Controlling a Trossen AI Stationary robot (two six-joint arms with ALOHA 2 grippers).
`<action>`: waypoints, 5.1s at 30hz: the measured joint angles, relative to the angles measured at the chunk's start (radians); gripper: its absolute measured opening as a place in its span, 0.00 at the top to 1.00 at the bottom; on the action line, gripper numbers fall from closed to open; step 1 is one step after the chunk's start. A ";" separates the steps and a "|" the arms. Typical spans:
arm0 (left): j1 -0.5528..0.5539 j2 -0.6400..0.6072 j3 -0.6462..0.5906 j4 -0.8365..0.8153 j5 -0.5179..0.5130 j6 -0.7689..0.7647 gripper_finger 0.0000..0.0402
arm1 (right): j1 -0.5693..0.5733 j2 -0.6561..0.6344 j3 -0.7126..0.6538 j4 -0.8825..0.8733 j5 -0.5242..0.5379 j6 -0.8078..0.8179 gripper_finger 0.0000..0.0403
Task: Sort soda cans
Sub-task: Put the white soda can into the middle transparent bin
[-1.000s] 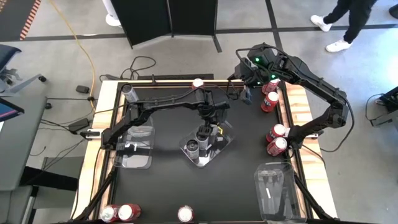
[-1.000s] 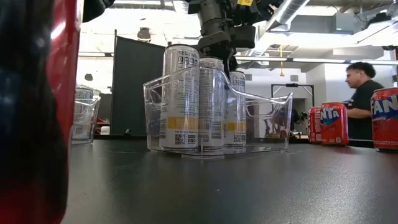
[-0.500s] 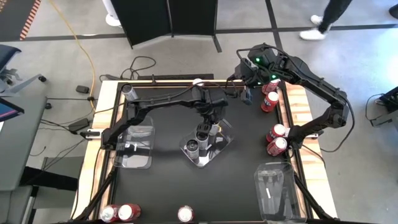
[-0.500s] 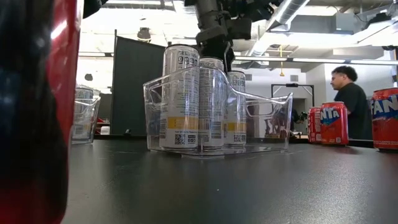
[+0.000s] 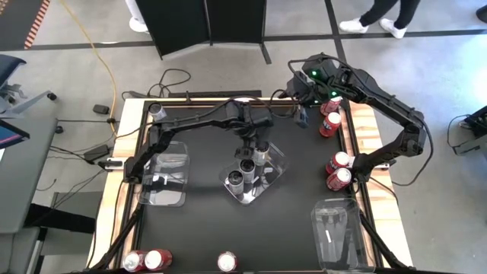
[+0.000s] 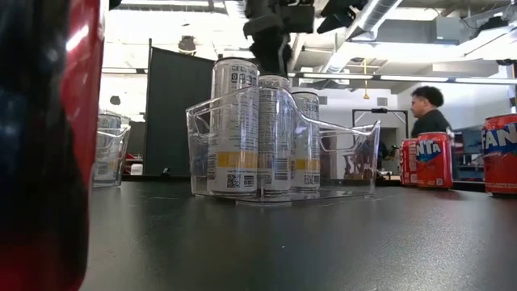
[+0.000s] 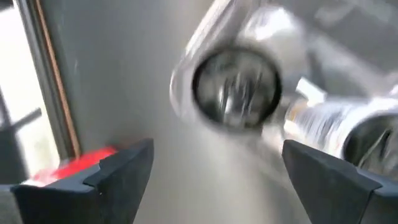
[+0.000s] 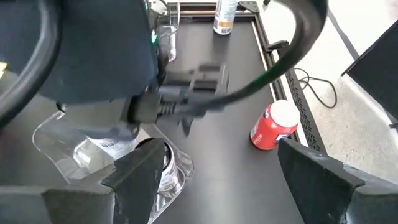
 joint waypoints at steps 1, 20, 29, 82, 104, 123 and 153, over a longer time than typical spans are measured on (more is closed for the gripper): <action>0.000 -0.004 0.000 -0.019 -0.027 -0.007 0.13 | 0.000 0.000 0.000 0.001 0.000 0.000 0.18; 0.136 -0.201 0.000 -0.096 -0.282 -0.108 0.13 | 0.024 0.000 0.000 0.002 0.000 -0.005 0.18; 0.349 -0.247 0.000 -0.132 -0.280 -0.281 0.13 | 0.035 0.000 0.000 0.002 0.000 -0.005 0.18; 0.721 -0.900 -0.841 -0.198 -0.219 -0.818 0.14 | 0.062 0.006 -0.012 0.093 -0.001 -0.102 0.18; 0.722 -0.870 -0.892 -0.024 -0.175 -1.094 0.02 | 0.180 0.008 -0.129 0.196 -0.001 -0.152 0.18; 0.760 -0.771 -0.945 -0.038 -0.225 -1.140 0.02 | 0.199 0.008 -0.129 0.197 -0.001 -0.159 0.18; 0.778 -0.769 -1.054 0.007 -0.277 -1.265 0.02 | 0.203 0.008 -0.129 0.191 -0.001 -0.178 0.18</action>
